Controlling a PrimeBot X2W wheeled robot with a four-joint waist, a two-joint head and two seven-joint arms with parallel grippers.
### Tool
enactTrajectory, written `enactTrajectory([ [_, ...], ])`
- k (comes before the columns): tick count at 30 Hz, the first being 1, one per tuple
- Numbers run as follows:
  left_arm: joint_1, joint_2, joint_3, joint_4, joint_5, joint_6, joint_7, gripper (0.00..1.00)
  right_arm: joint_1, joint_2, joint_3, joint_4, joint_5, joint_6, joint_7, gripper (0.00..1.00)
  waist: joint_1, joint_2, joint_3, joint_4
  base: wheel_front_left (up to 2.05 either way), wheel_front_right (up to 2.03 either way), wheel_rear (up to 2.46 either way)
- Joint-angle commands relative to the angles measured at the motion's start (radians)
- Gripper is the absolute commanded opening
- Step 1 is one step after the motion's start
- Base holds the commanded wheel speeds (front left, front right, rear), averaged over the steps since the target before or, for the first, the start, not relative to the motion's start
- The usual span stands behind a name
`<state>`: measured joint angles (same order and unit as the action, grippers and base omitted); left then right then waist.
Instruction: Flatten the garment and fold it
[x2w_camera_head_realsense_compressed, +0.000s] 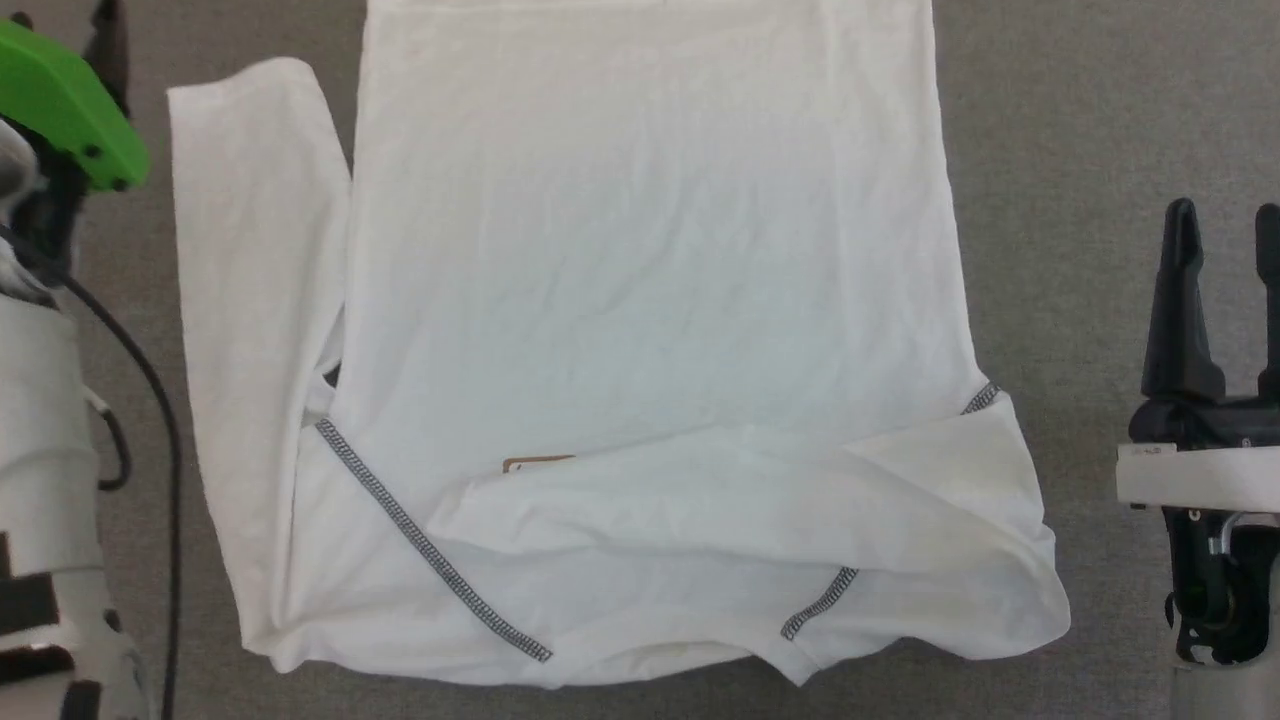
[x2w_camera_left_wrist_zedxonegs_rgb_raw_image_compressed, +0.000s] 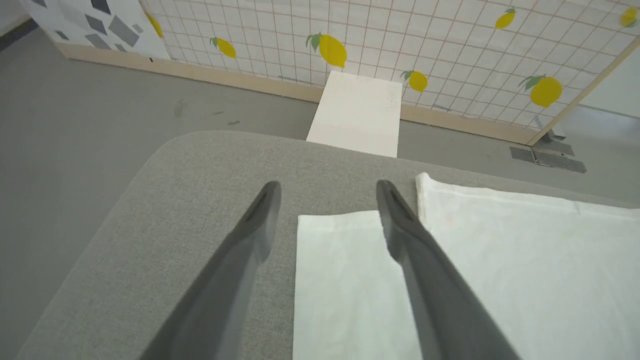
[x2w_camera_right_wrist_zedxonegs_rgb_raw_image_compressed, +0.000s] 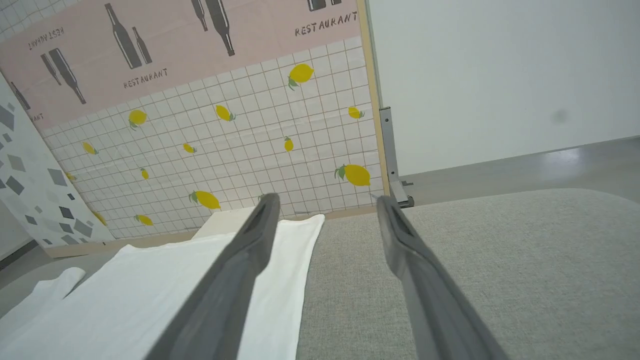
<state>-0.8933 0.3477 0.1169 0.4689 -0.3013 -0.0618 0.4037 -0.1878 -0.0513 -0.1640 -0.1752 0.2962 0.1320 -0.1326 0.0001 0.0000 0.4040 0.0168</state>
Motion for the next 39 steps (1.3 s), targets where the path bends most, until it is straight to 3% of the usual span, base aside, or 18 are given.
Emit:
enactTrajectory([
  [1, -0.033, 0.007, 0.015, 0.021, -0.026, 0.020, 0.062, 1.00, -0.023, 0.001, 0.005, -0.007, 0.009, -0.001, -0.005, 1.00, -0.0001, 0.0000, 0.160, -0.050, 0.00, 0.00, 0.00],
  [10, -0.089, 0.054, 0.039, -0.056, -0.052, 0.130, 0.392, 1.00, -0.046, 0.001, 0.002, -0.019, 0.023, -0.001, -0.027, 1.00, -0.0001, 0.0000, 0.282, -0.075, 0.00, 0.00, 0.00],
  [14, -0.056, 0.084, 0.021, -0.089, -0.020, 0.186, 0.548, 1.00, -0.052, 0.001, 0.005, -0.023, 0.027, -0.001, -0.035, 1.00, -0.0001, 0.0000, 0.302, -0.079, 0.00, 0.00, 0.00],
  [18, 0.001, 0.078, 0.036, -0.133, -0.029, 0.253, 0.699, 1.00, -0.056, 0.001, 0.007, -0.023, 0.028, -0.001, -0.038, 1.00, -0.0001, 0.0000, 0.302, -0.078, 0.00, 0.00, 0.00],
  [19, 0.016, 0.074, 0.043, -0.149, -0.035, 0.263, 0.718, 0.69, -0.057, 0.001, 0.008, -0.022, 0.027, -0.001, -0.038, 1.00, -0.0001, 0.0000, 0.301, -0.078, 0.00, 0.00, 0.00],
  [20, 0.036, 0.068, 0.054, -0.174, -0.047, 0.270, 0.726, 0.00, -0.058, 0.001, 0.009, -0.022, 0.027, -0.001, -0.038, 1.00, -0.0001, 0.0000, 0.298, -0.078, 0.00, 0.00, 0.00],
  [24, 0.102, 0.038, 0.113, -0.257, -0.093, 0.275, 0.646, 0.00, -0.057, 0.001, 0.007, -0.022, 0.028, -0.001, -0.039, 1.00, -0.0001, 0.0000, 0.288, -0.069, 0.00, 0.00, 0.00],
  [28, 0.134, 0.035, 0.183, -0.284, -0.138, 0.217, 0.453, 0.00, -0.050, 0.001, 0.007, 0.000, 0.021, -0.001, -0.037, 1.00, -0.0001, 0.0000, 0.252, -0.061, 0.00, 0.00, 0.00],
  [34, 0.148, 0.048, 0.369, -0.215, -0.214, 0.203, 0.190, 0.00, -0.032, 0.001, 0.014, 0.045, 0.026, -0.001, -0.045, 1.00, -0.0001, 0.0000, 0.154, -0.041, 0.00, 0.00, 0.00],
  [39, 0.202, 0.066, 0.467, -0.141, -0.251, 0.179, 0.085, 0.00, 0.001, 0.001, 0.014, 0.081, 0.033, -0.001, -0.048, 1.00, -0.0001, 0.0000, 0.051, -0.007, 0.00, 0.00, 0.00],
])
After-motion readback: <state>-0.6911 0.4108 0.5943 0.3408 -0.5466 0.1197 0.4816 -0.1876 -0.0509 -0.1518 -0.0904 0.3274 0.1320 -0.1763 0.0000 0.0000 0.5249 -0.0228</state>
